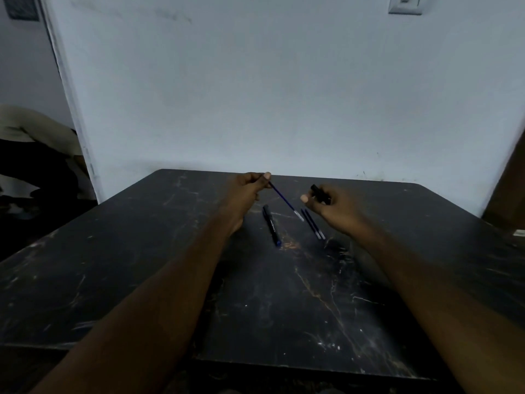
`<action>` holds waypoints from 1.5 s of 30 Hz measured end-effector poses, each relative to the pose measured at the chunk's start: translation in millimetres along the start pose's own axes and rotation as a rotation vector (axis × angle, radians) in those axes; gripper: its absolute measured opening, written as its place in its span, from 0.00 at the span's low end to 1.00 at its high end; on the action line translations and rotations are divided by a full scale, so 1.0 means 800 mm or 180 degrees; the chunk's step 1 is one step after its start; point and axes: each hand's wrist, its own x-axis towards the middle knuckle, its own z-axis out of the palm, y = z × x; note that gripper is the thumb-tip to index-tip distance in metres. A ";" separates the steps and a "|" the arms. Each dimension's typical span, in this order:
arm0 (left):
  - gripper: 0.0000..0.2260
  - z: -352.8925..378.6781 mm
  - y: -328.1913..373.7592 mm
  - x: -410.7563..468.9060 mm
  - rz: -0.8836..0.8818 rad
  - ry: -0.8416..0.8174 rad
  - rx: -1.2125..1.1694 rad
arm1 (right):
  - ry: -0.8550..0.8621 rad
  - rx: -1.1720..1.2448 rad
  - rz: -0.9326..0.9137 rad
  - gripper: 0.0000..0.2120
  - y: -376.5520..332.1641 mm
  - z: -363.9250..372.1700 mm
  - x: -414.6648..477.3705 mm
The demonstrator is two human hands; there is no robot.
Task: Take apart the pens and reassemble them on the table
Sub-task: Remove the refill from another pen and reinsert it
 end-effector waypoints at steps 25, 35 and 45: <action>0.01 0.027 -0.020 -0.001 0.0470 -0.0018 0.0507 | 0.0366 -0.0737 0.1039 0.14 0.058 -0.042 0.015; 0.07 0.028 -0.026 -0.001 0.0552 0.0057 0.0743 | 0.0293 -0.1310 0.1179 0.17 0.057 -0.047 0.007; 0.04 0.028 -0.026 -0.002 0.0490 0.0048 0.0740 | 0.0409 -0.1182 0.1115 0.16 0.063 -0.043 0.010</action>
